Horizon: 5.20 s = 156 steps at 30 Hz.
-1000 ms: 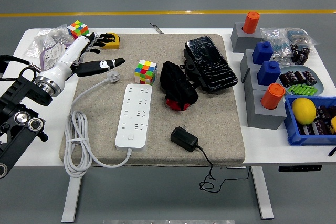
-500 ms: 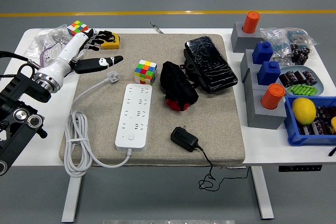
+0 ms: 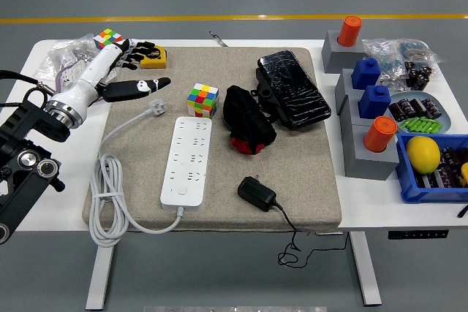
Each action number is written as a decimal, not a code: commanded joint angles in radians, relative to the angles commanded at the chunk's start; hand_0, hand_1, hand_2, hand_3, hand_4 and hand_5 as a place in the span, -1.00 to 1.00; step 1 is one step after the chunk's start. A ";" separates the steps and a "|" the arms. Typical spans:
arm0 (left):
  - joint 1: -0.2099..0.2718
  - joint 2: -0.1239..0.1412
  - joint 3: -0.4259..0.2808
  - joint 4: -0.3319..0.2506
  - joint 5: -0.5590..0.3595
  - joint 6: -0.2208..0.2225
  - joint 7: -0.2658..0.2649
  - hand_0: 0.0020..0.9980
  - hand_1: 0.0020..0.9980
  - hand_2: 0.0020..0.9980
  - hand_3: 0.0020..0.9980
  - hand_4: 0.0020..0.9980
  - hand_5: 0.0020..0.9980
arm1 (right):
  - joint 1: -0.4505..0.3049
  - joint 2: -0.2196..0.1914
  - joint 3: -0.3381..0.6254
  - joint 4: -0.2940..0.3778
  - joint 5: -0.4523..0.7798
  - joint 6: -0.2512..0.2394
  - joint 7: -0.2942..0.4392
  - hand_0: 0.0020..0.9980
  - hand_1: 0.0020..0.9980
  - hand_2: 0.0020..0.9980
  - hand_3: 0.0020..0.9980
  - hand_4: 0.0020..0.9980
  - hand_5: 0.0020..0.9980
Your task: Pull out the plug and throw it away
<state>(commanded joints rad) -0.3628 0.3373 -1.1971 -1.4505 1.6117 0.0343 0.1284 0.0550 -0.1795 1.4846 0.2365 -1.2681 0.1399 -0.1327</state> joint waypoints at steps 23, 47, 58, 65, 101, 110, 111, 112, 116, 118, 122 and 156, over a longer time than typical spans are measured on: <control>0.016 0.007 -0.016 -0.002 0.006 -0.008 0.006 0.32 0.58 0.59 0.61 0.91 -0.11 | 0.010 -0.007 -0.023 0.003 0.008 0.000 0.000 0.28 0.36 0.38 0.21 1.00 -0.01; 0.030 0.013 -0.008 -0.013 0.019 -0.020 0.006 0.32 0.56 0.58 0.59 0.91 -0.11 | 0.019 -0.012 -0.066 0.001 0.020 0.000 -0.001 0.28 0.36 0.37 0.22 1.00 -0.01; 0.036 0.030 -0.015 -0.020 0.022 -0.019 0.005 0.30 0.55 0.57 0.60 0.90 -0.11 | 0.023 -0.019 -0.096 0.000 0.029 -0.001 -0.002 0.28 0.36 0.38 0.22 1.00 -0.01; 0.046 0.041 -0.020 -0.028 0.020 -0.021 0.006 0.30 0.55 0.57 0.59 0.90 -0.11 | 0.022 -0.021 -0.122 0.000 0.035 -0.001 -0.002 0.28 0.36 0.37 0.22 1.00 -0.01; 0.023 0.018 -0.056 -0.059 0.038 -0.031 0.017 0.30 0.55 0.56 0.58 0.88 -0.09 | 0.022 -0.012 -0.048 0.015 0.025 -0.001 0.000 0.28 0.36 0.37 0.22 1.00 -0.01; 0.017 0.007 -0.064 -0.058 0.039 -0.032 0.017 0.30 0.55 0.56 0.58 0.88 -0.09 | 0.017 -0.007 -0.023 0.018 0.021 -0.001 0.000 0.28 0.36 0.38 0.22 1.00 -0.01; 0.017 0.007 -0.065 -0.058 0.039 -0.031 0.017 0.30 0.54 0.56 0.58 0.88 -0.09 | 0.017 -0.007 -0.022 0.018 0.021 -0.001 -0.001 0.29 0.36 0.37 0.22 1.00 -0.01; 0.017 0.007 -0.066 -0.058 0.039 -0.031 0.017 0.30 0.54 0.56 0.58 0.88 -0.09 | 0.017 -0.007 -0.019 0.018 0.020 -0.001 -0.001 0.29 0.36 0.37 0.22 1.00 -0.01; 0.020 0.007 -0.071 -0.057 0.040 -0.032 0.018 0.30 0.54 0.56 0.58 0.88 -0.09 | 0.015 -0.006 -0.006 0.019 0.016 -0.001 -0.001 0.29 0.36 0.37 0.22 1.00 -0.01; 0.021 0.007 -0.072 -0.057 0.041 -0.032 0.018 0.30 0.54 0.56 0.58 0.88 -0.08 | 0.014 -0.005 -0.005 0.019 0.017 -0.001 -0.001 0.28 0.36 0.37 0.22 1.00 -0.01; 0.024 0.006 -0.077 -0.058 0.041 -0.032 0.017 0.30 0.54 0.56 0.58 0.88 -0.08 | 0.009 -0.006 0.001 0.020 0.013 -0.001 -0.001 0.28 0.36 0.37 0.22 1.00 -0.01; 0.034 0.002 -0.094 -0.060 0.045 -0.036 0.023 0.30 0.55 0.56 0.58 0.89 -0.07 | 0.003 0.001 0.026 0.020 0.002 -0.002 -0.002 0.28 0.36 0.38 0.22 1.00 -0.01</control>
<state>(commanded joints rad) -0.3284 0.3397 -1.2909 -1.5101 1.6566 -0.0018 0.1510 0.0577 -0.1783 1.5110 0.2565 -1.2665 0.1384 -0.1343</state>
